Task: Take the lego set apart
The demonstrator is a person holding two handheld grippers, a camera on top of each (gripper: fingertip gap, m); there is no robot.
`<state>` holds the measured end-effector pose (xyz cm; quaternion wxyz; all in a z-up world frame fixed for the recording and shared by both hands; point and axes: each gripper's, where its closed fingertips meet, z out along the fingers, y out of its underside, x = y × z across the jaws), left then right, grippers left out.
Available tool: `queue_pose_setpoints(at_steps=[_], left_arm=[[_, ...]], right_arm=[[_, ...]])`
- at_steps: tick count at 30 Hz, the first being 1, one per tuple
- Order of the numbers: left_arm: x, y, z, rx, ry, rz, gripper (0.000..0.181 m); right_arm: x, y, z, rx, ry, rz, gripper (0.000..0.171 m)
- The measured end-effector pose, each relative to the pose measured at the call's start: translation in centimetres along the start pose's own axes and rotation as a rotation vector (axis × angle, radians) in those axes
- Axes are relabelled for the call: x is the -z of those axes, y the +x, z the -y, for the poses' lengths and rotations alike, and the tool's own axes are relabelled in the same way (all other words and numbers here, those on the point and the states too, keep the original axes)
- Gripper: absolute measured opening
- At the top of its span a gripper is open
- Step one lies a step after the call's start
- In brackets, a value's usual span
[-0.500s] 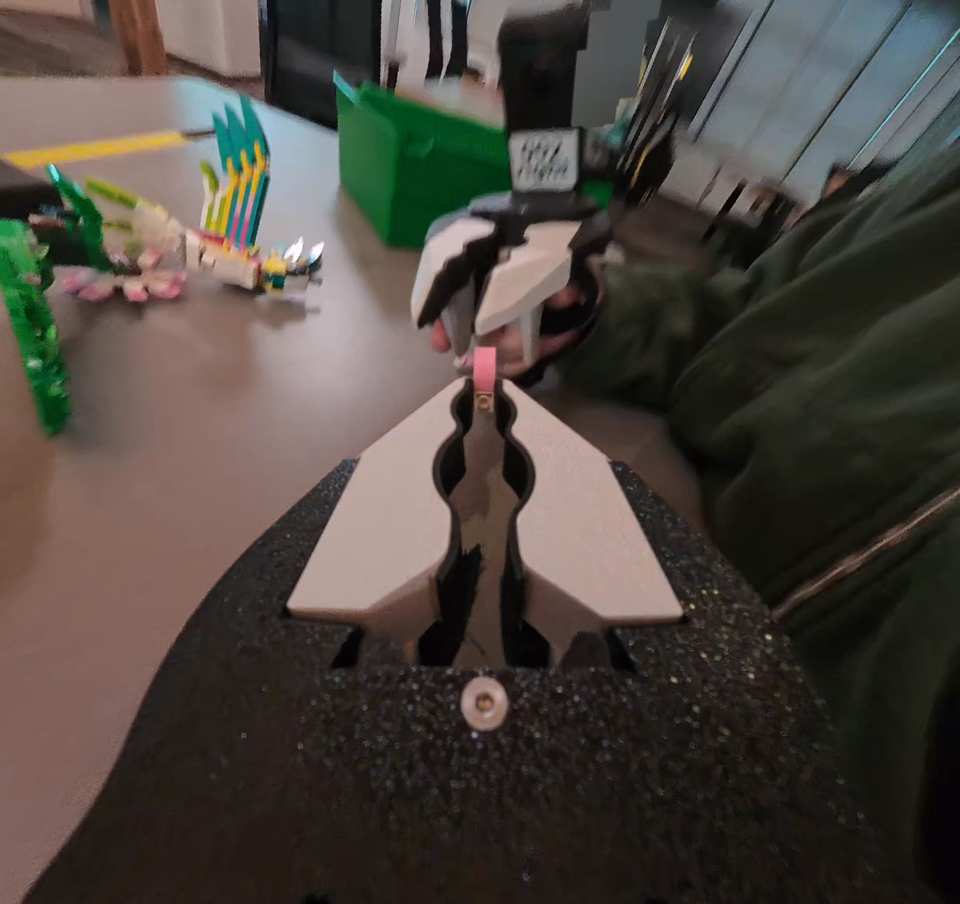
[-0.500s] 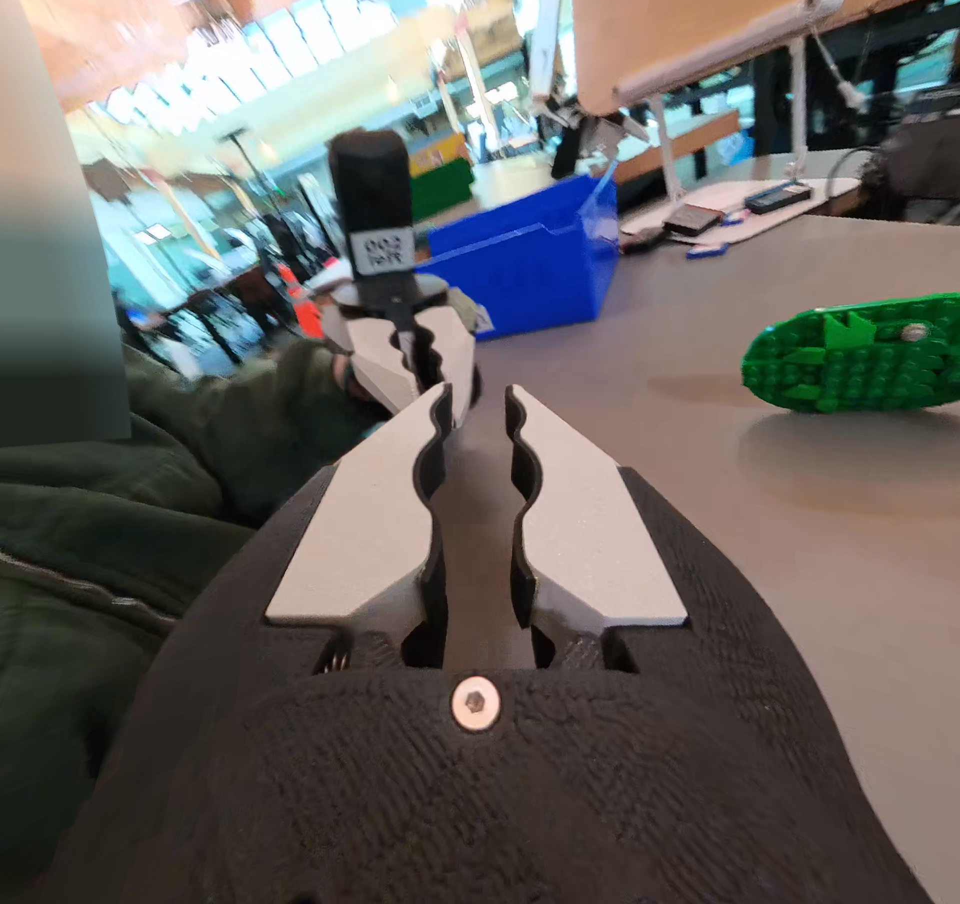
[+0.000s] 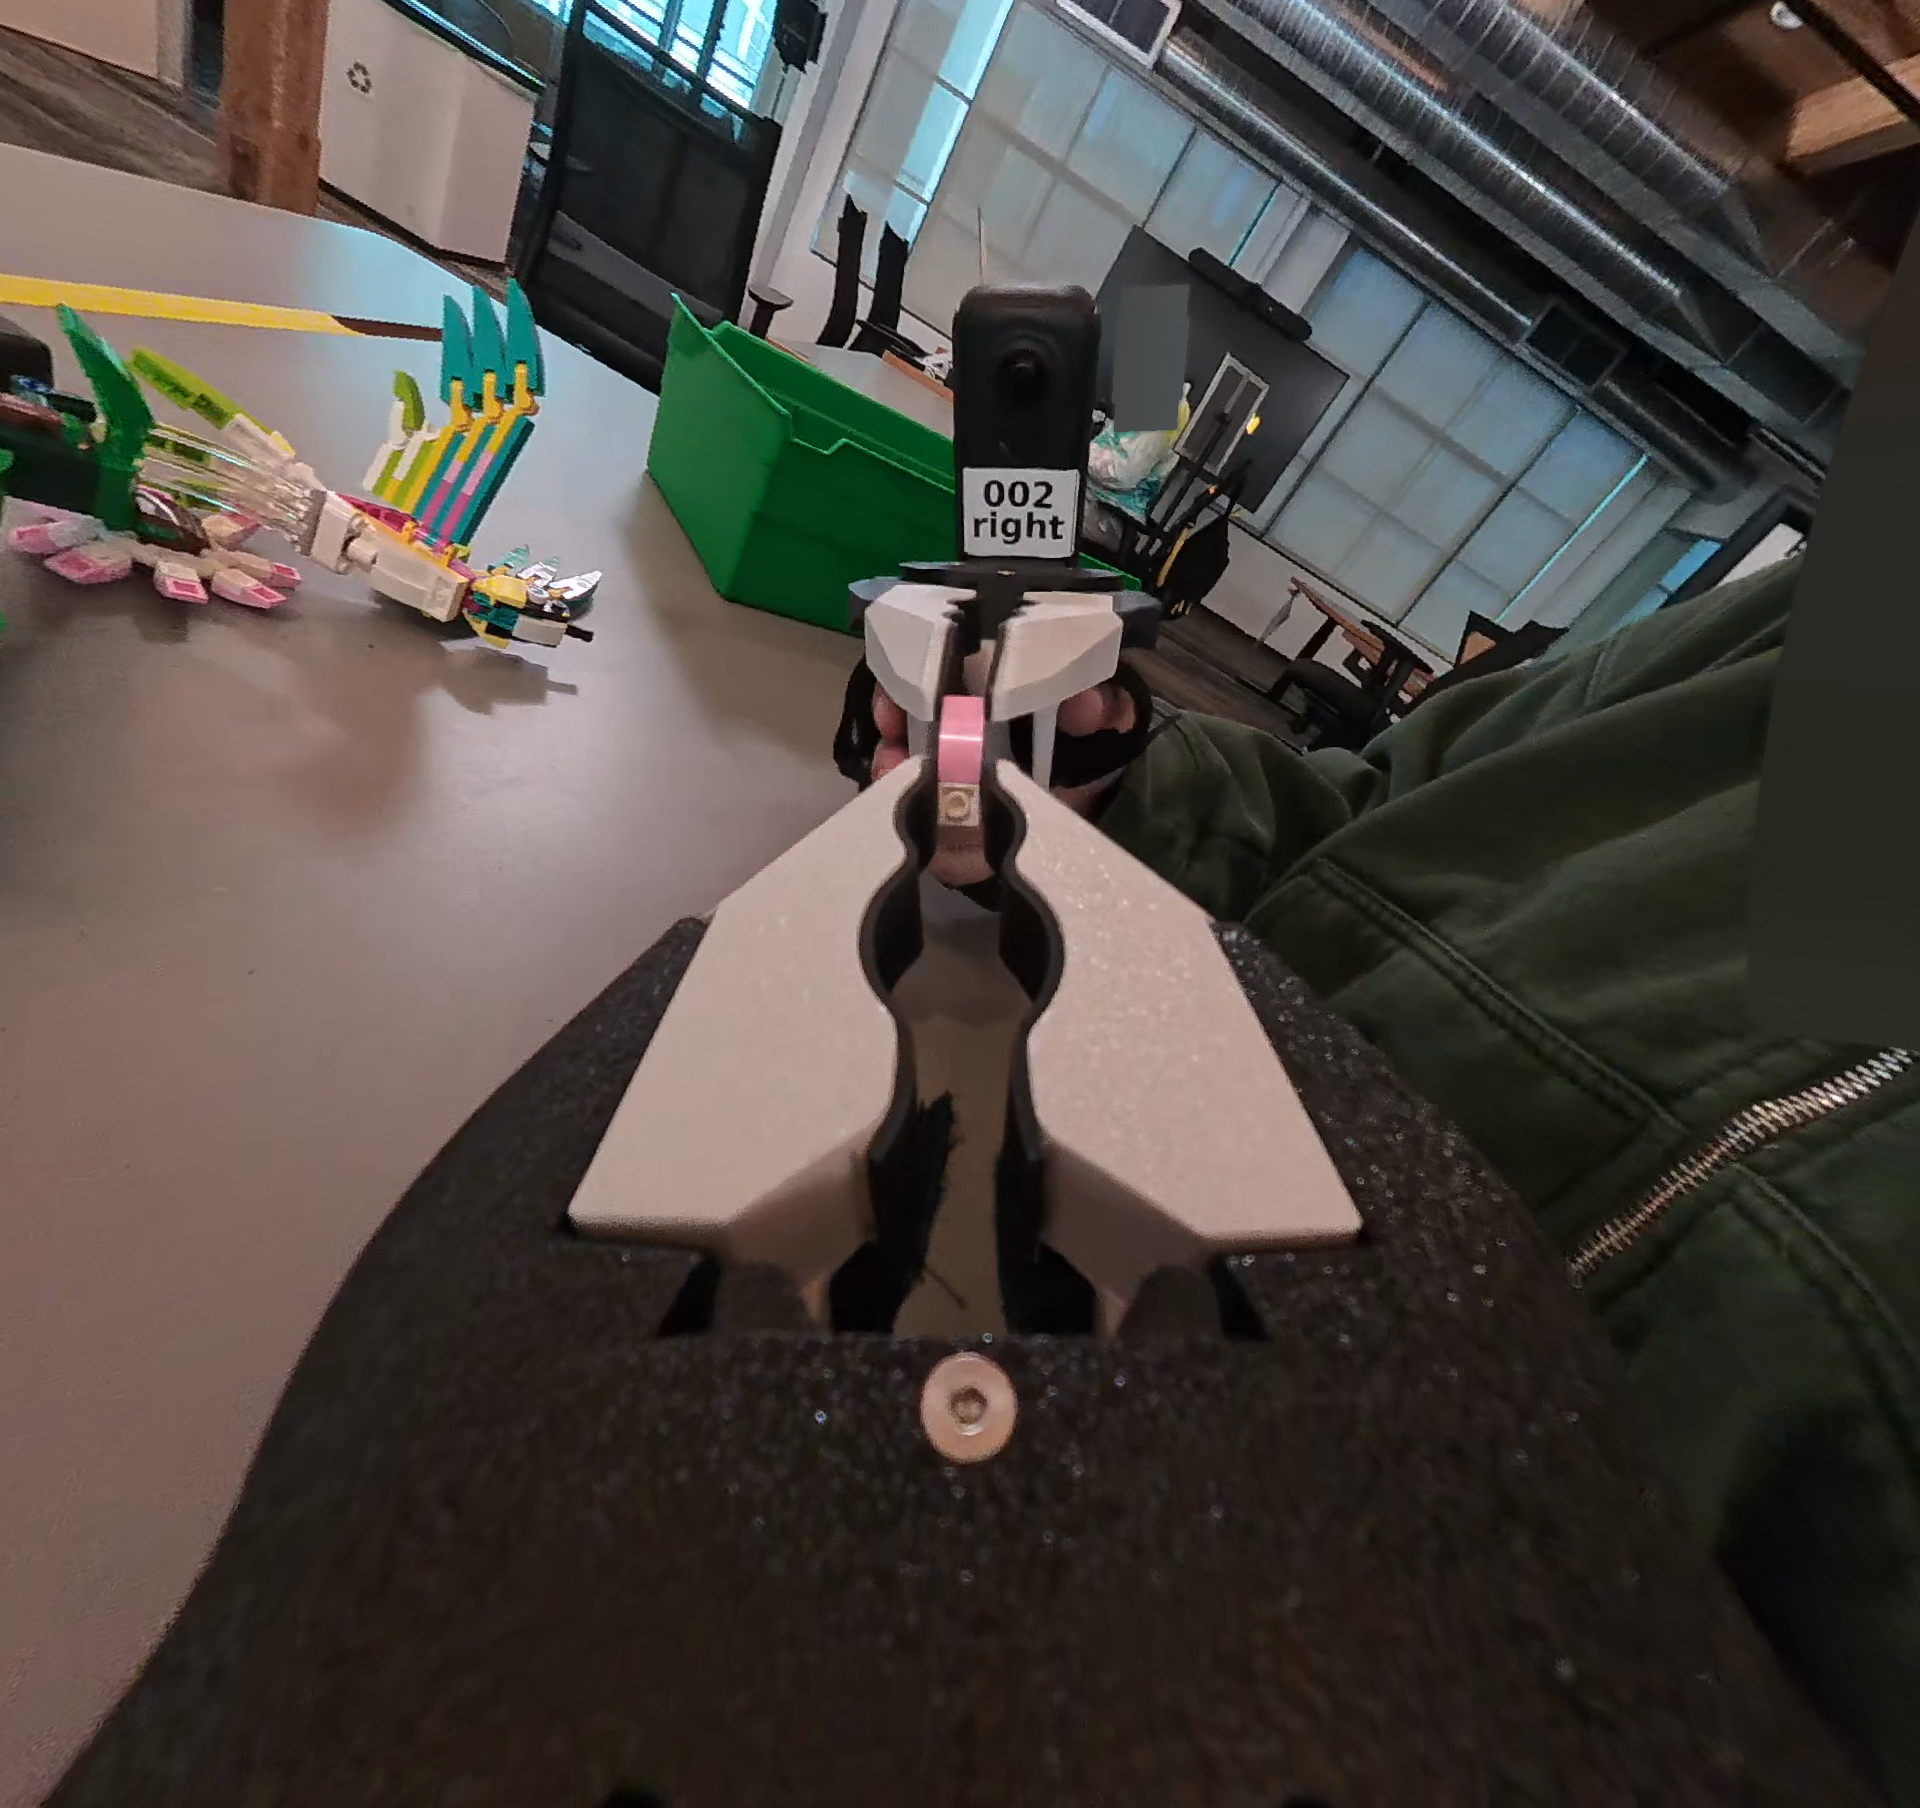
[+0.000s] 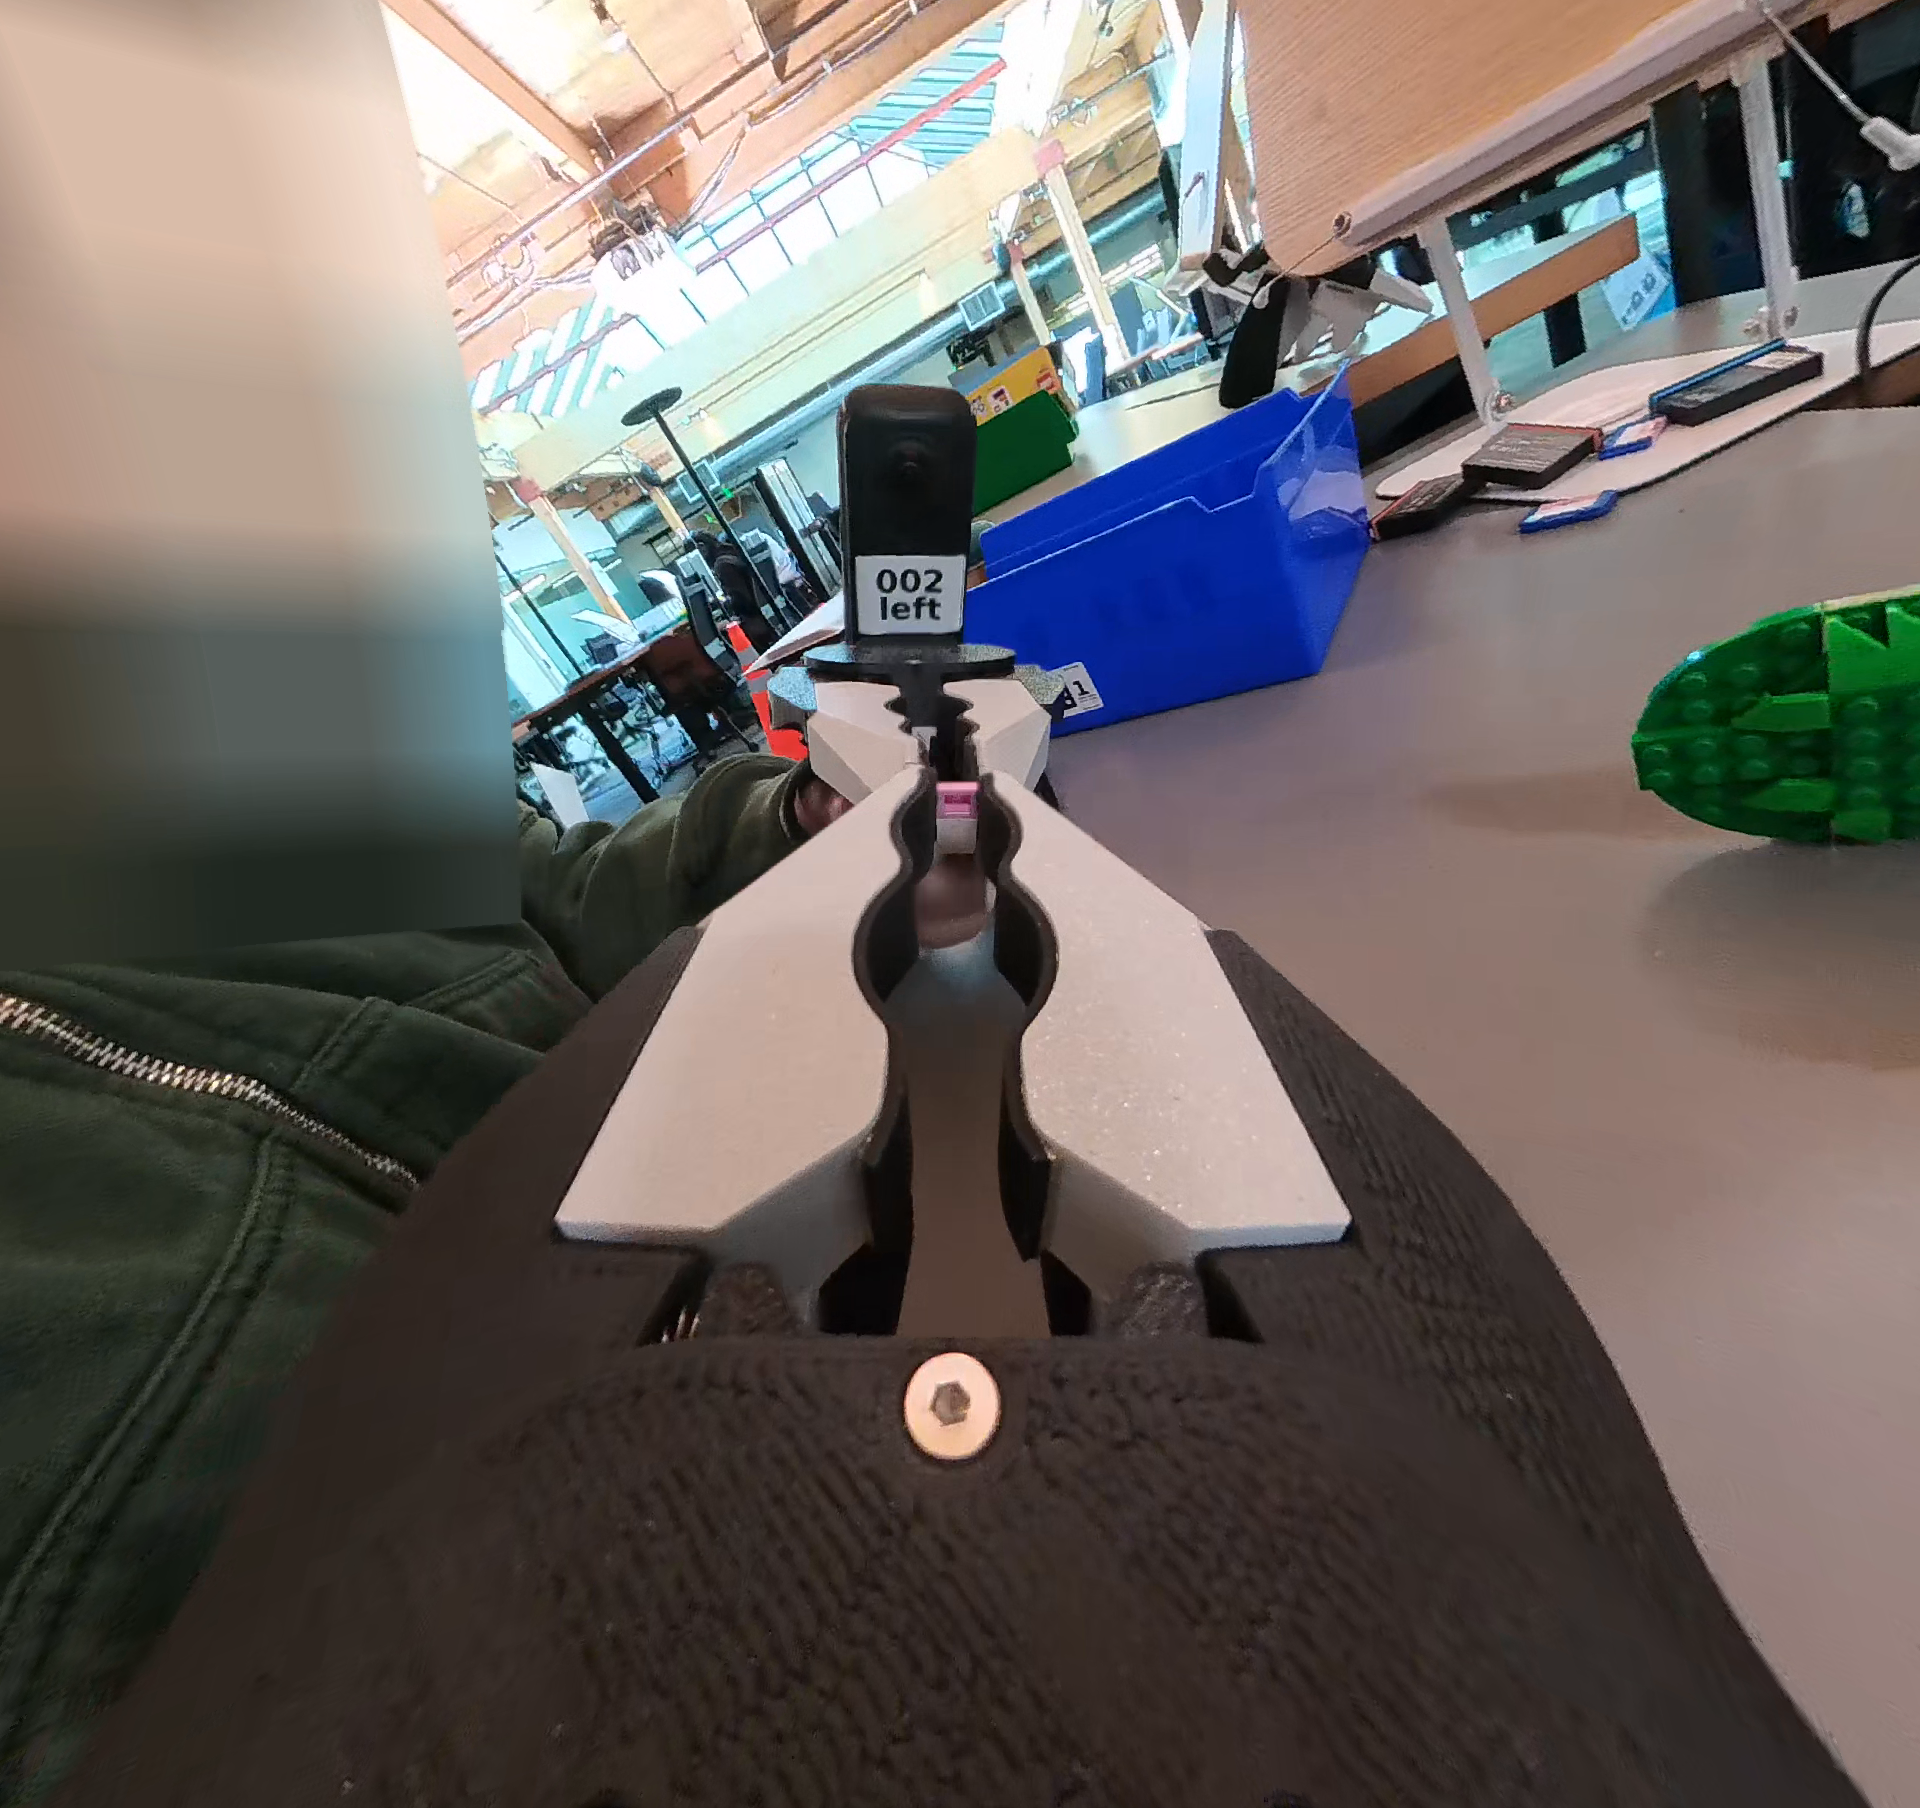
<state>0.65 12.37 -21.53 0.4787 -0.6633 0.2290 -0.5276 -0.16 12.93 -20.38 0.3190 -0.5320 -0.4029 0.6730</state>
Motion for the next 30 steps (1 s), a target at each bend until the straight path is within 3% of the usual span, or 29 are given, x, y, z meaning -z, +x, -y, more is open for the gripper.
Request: queue_pose_setpoints(at_steps=[9,12,24,27,30], left_arm=[[-0.1,-0.3,0.2,0.088,0.058,-0.022,0.024],[-0.2,-0.3,0.0,0.098,0.073,-0.043,0.006],[1.0,-0.5,1.7,0.089,0.172,-0.027,0.000],[0.8,-0.6,1.6,0.095,0.162,-0.021,0.024],[0.6,-0.1,1.7,0.101,0.182,-0.052,0.026]], right_arm=[[0.3,0.6,1.0,-0.058,0.084,-0.011,0.005],[0.3,0.4,1.0,-0.057,0.084,0.000,0.005],[0.6,0.1,-0.1,0.109,-0.037,-0.026,0.005],[0.5,0.1,0.3,0.083,0.000,-0.020,0.005],[0.4,-0.1,0.5,0.049,0.029,-0.003,0.005]])
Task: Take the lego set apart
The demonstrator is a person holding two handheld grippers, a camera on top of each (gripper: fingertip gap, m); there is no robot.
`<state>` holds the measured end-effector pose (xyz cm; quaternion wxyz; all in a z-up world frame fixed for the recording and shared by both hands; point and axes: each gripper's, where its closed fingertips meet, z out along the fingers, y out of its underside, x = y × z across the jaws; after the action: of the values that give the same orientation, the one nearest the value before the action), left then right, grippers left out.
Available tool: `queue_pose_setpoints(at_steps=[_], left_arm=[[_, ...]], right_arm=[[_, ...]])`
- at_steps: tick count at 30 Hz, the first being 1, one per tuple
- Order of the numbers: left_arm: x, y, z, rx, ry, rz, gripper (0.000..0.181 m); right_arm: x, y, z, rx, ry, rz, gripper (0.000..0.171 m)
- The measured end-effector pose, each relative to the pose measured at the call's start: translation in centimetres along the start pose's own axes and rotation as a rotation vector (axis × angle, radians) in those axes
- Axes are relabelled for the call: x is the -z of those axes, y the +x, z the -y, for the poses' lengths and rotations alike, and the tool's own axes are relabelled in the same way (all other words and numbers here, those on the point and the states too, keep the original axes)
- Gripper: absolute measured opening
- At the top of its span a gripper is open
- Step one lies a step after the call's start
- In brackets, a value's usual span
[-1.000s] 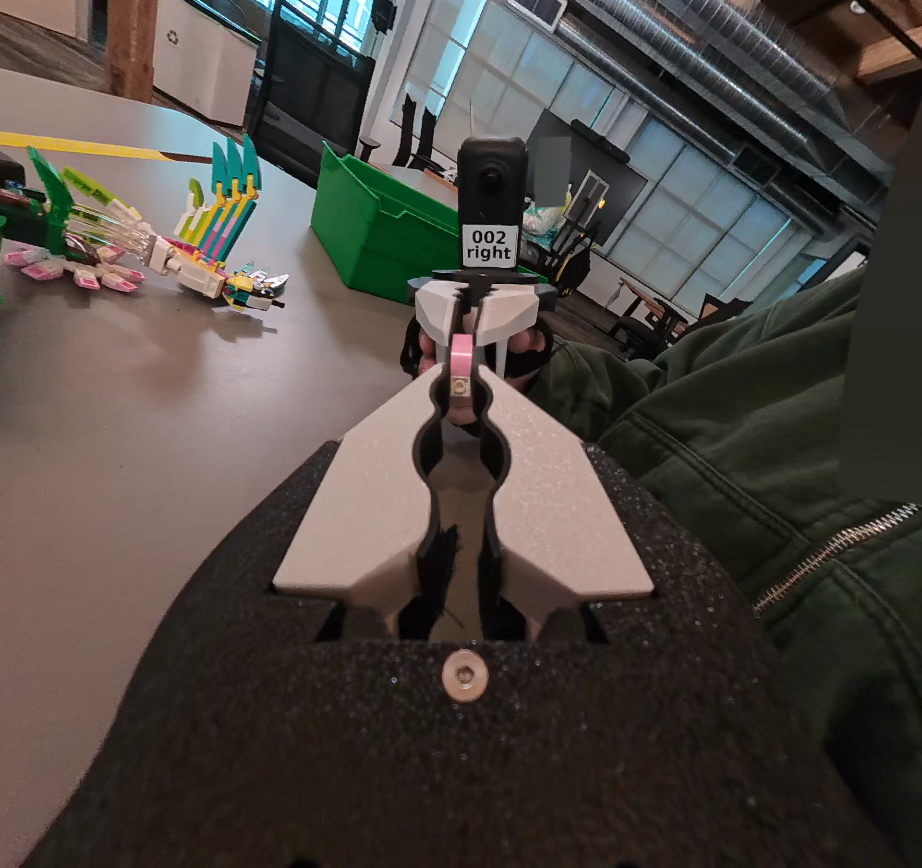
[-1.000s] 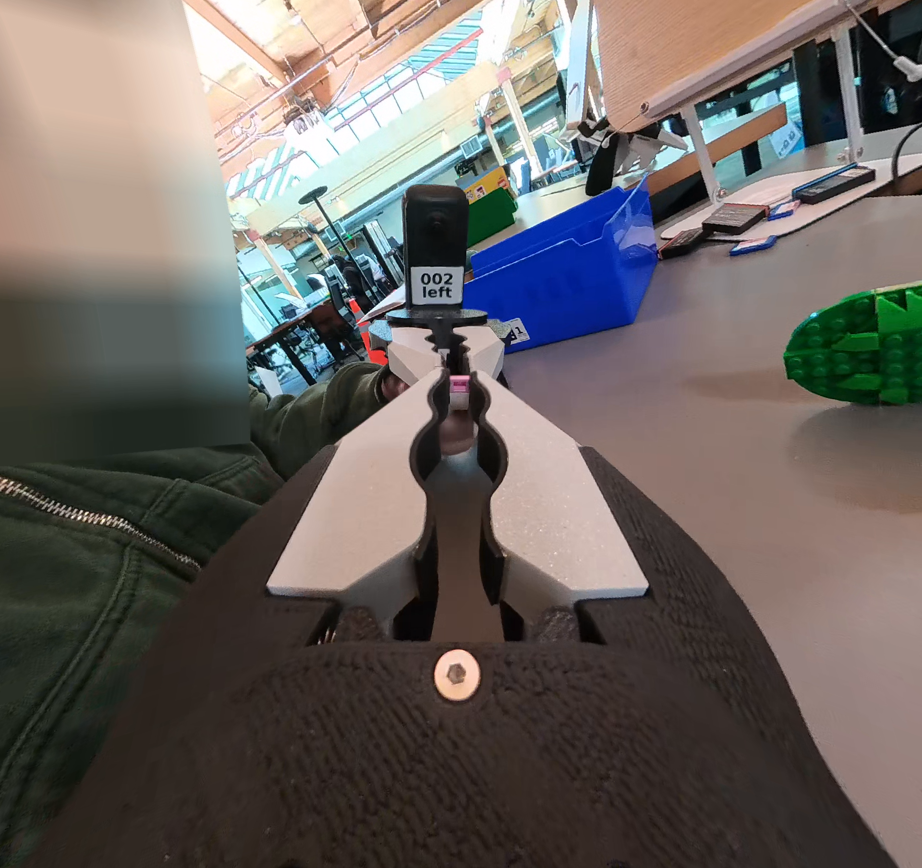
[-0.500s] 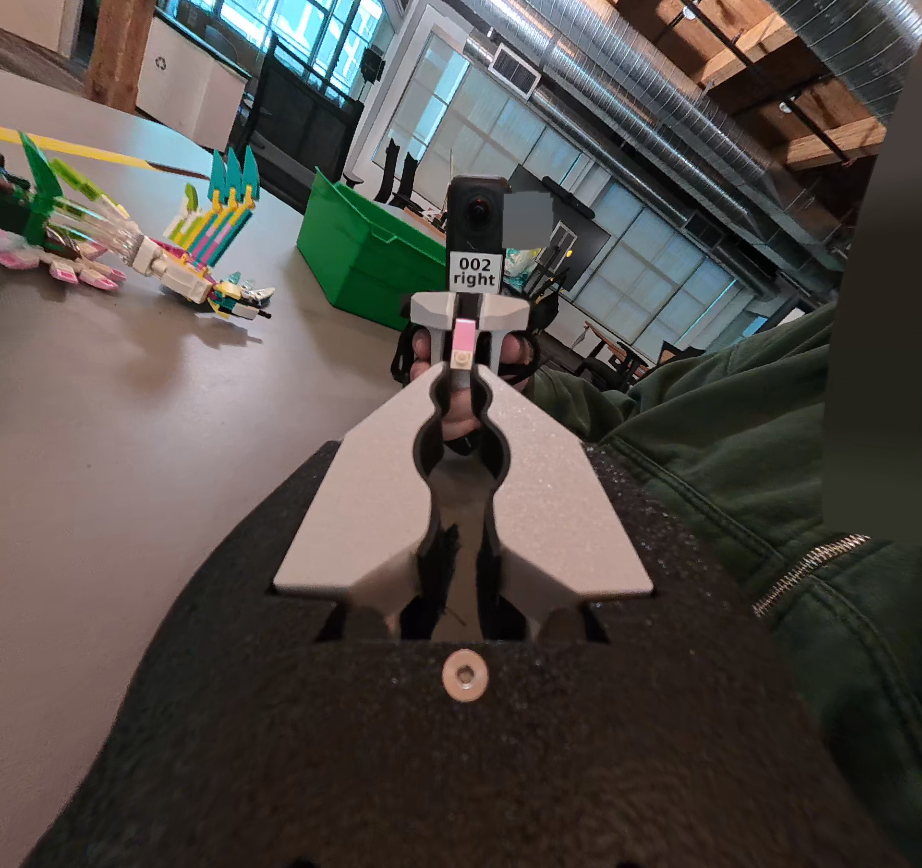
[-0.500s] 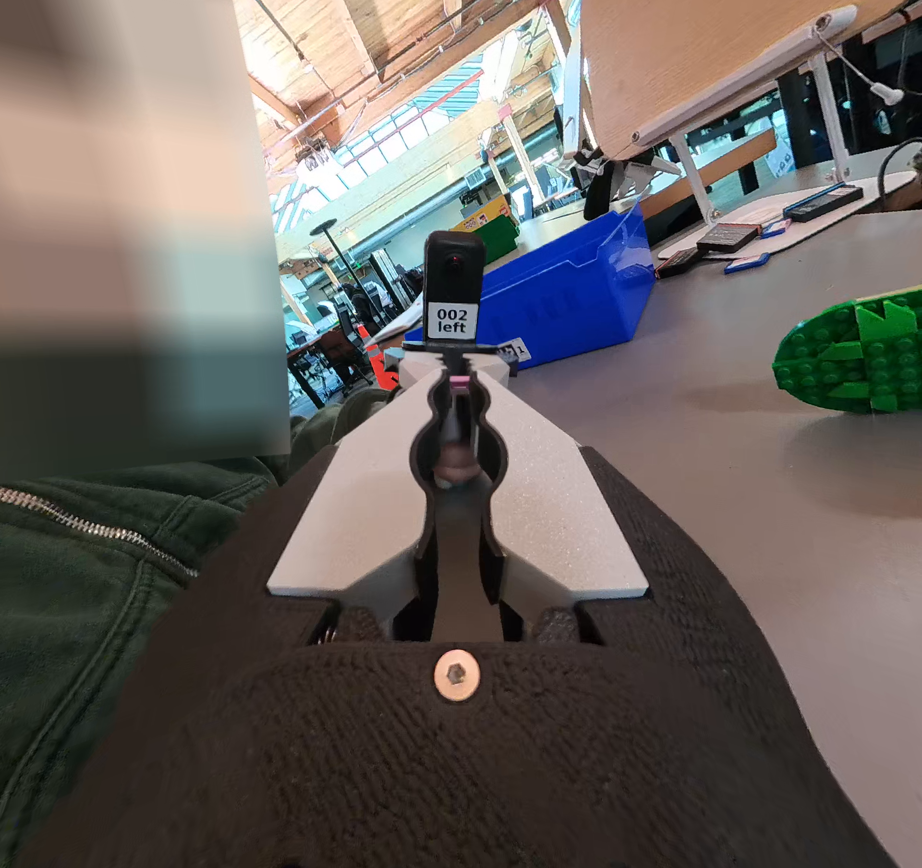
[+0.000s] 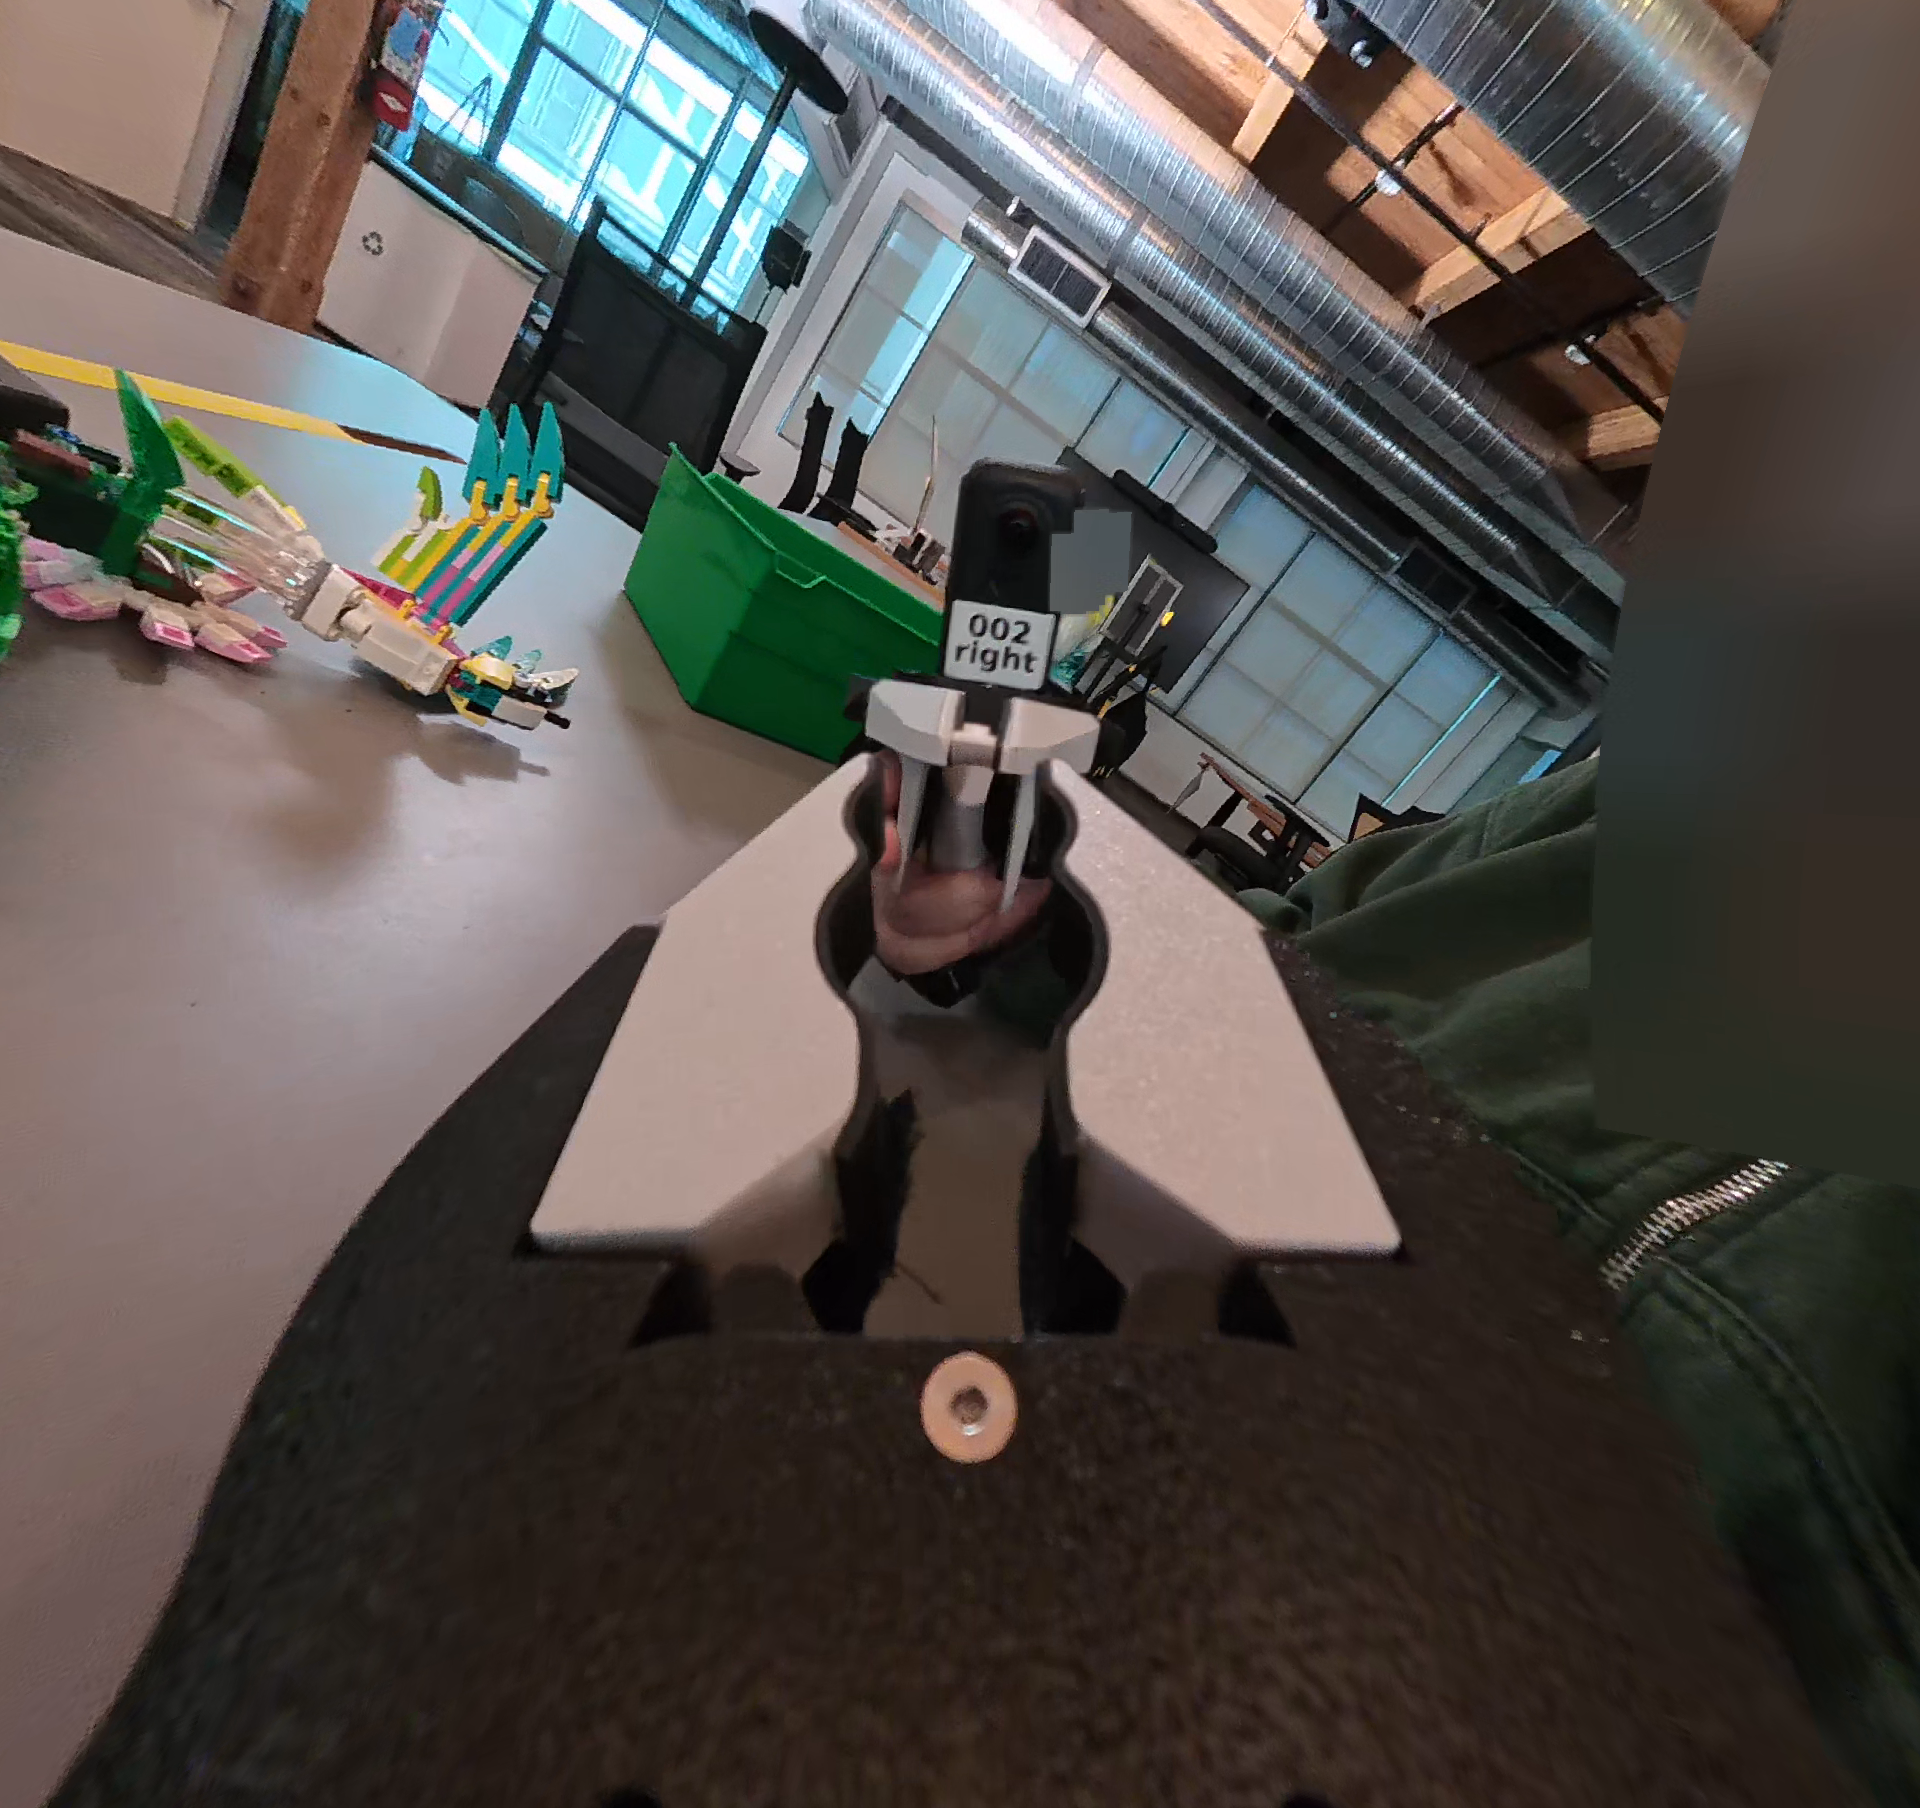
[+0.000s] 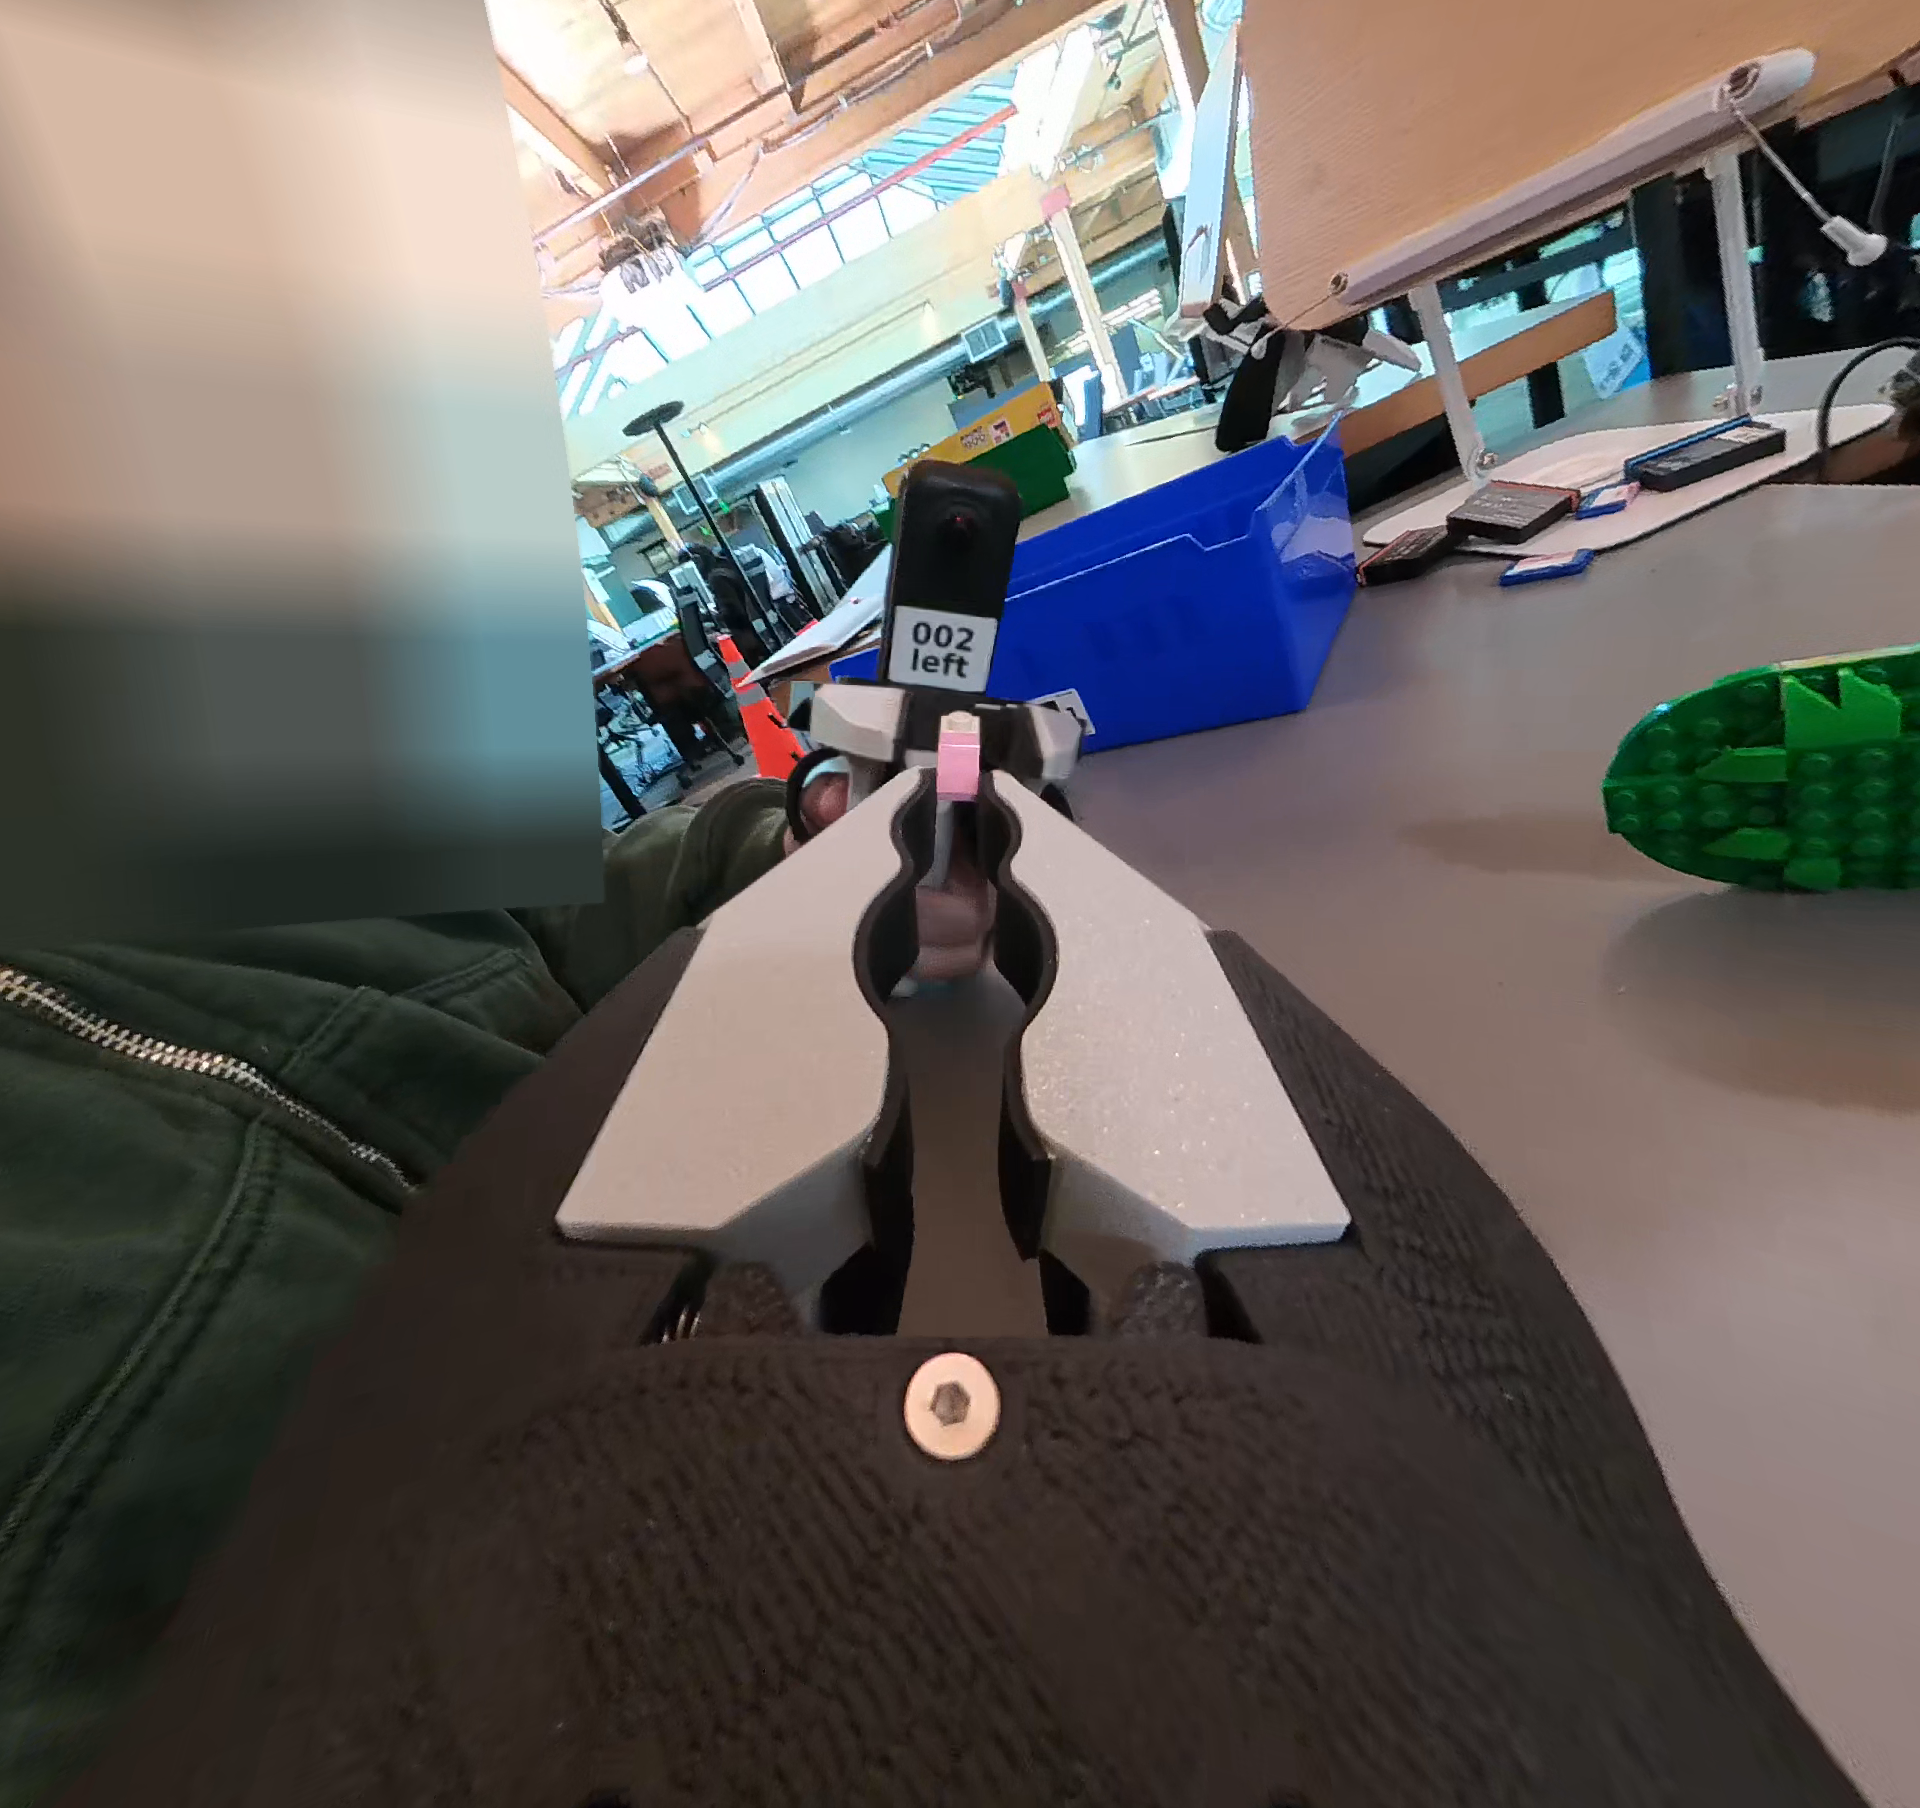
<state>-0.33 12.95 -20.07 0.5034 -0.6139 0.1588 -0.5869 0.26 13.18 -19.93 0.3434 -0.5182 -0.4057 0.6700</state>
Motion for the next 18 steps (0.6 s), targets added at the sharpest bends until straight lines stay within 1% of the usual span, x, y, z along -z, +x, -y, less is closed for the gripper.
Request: queue_pose_setpoints(at_steps=[2,5,9,11,13,16,18], left_arm=[[-0.1,0.2,0.3,0.003,0.032,-0.014,0.016],[0.0,0.5,0.5,0.018,0.054,-0.039,0.006],[0.1,0.3,0.0,0.000,0.001,-0.027,0.006],[0.1,-0.1,-0.8,-0.052,-0.082,0.009,0.006],[0.2,-0.7,-2.4,-0.162,-0.206,0.072,0.006],[0.0,-0.8,-4.8,-0.313,-0.376,0.108,0.006],[0.1,-1.0,-5.9,-0.357,-0.439,0.117,0.007]], right_arm=[[-0.1,-0.2,0.0,-0.018,0.006,0.015,0.005],[-0.3,-0.2,-0.2,-0.023,0.001,0.019,0.005],[-0.2,-0.1,-0.4,-0.007,-0.014,0.011,0.005],[-0.1,0.3,-0.8,0.075,-0.058,-0.031,0.008],[0.1,0.8,-1.7,0.186,-0.151,-0.080,0.010],[0.5,0.6,-4.0,0.270,-0.313,-0.061,0.011],[0.8,0.6,-5.1,0.309,-0.383,-0.060,0.010]])
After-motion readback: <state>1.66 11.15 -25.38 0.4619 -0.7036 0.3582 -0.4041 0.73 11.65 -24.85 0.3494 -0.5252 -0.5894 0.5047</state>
